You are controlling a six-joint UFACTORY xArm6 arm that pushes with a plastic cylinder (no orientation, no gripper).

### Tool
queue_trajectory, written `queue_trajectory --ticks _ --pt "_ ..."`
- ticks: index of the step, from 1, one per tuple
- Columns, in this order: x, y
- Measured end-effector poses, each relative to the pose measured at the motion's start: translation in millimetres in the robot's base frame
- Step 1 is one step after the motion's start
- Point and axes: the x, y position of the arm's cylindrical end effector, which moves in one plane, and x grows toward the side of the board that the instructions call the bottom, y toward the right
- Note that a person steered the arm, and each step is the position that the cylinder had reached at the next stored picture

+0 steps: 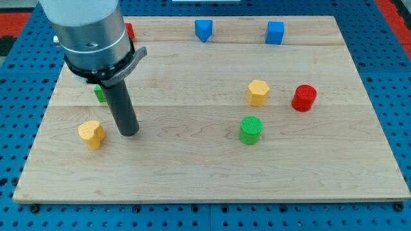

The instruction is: Slide the yellow hexagon towards yellow heart

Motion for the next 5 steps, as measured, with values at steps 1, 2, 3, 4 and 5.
queue_trajectory --ticks 1,2,3,4,5 --pt "0.1 -20.1" --pt "21.7 -52.0" --pt "29.7 -52.5" --pt "29.7 -41.5" --pt "29.7 -26.5"
